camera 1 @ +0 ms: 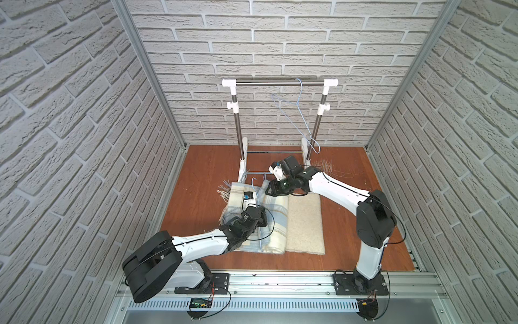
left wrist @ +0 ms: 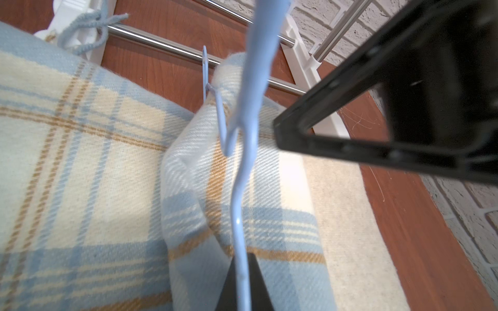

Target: Hang the scarf on the hanger

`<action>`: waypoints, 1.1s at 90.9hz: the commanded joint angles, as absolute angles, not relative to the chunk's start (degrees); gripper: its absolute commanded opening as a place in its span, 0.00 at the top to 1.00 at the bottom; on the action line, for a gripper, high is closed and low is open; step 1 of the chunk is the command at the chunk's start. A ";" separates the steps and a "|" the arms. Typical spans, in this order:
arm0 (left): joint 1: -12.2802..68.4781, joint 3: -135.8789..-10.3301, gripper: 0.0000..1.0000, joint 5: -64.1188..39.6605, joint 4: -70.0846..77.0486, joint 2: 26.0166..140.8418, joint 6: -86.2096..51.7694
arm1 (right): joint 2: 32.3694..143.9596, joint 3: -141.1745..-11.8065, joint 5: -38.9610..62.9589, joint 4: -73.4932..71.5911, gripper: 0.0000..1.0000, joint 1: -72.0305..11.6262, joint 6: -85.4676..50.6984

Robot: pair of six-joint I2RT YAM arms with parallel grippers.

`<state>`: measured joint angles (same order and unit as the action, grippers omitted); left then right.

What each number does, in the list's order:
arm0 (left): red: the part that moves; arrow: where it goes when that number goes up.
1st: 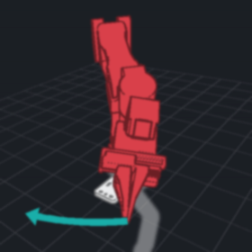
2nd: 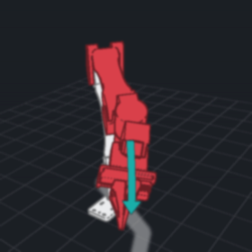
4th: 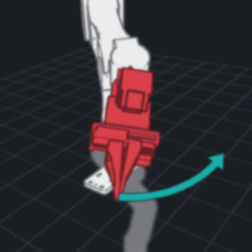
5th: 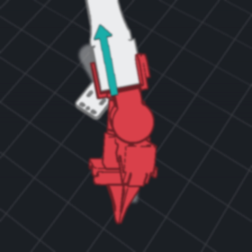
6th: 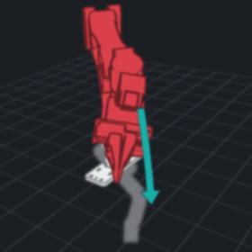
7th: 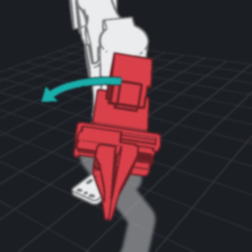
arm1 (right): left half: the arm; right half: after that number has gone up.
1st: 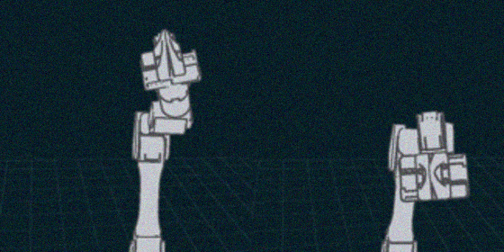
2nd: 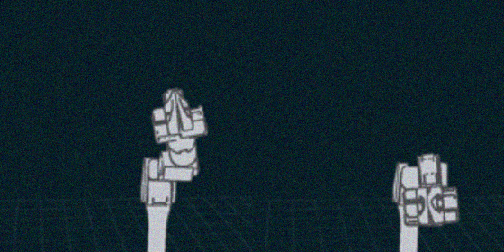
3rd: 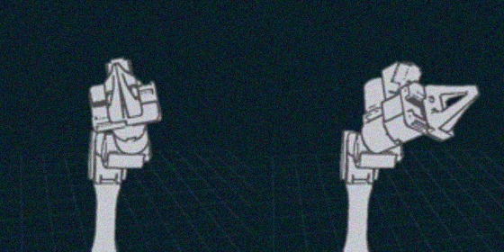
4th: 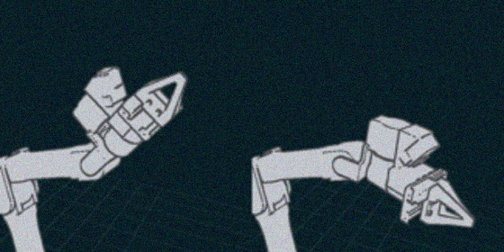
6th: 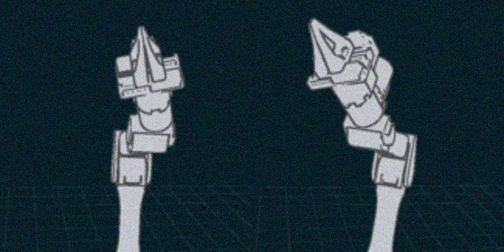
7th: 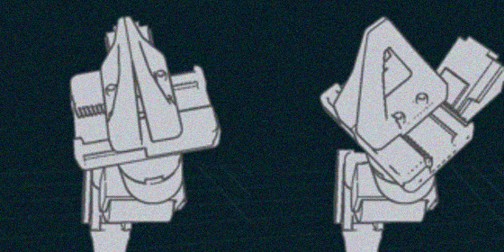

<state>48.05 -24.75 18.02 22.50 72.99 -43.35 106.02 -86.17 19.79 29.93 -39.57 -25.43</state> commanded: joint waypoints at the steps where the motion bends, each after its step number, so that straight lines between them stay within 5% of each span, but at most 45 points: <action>1: 48.64 -26.33 1.00 16.47 20.41 74.59 -42.16 | 102.49 -84.43 16.53 34.23 0.61 -40.71 -22.94; 47: 50.42 -31.06 1.00 14.38 22.35 80.37 -40.83 | 101.74 -84.55 12.24 31.81 0.51 -46.54 -22.01; 72: 50.77 -30.95 1.00 13.65 22.89 80.41 -40.61 | 103.80 -79.46 8.24 22.35 0.63 -46.76 -25.96; 100: 50.98 -30.84 1.00 12.60 23.79 80.42 -39.93 | 105.45 -78.58 9.28 17.74 0.63 -46.83 -28.47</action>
<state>50.19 -30.37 15.66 23.07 79.64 -41.95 103.07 -79.09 10.83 22.06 -46.48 -27.59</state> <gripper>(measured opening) 0.055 0.378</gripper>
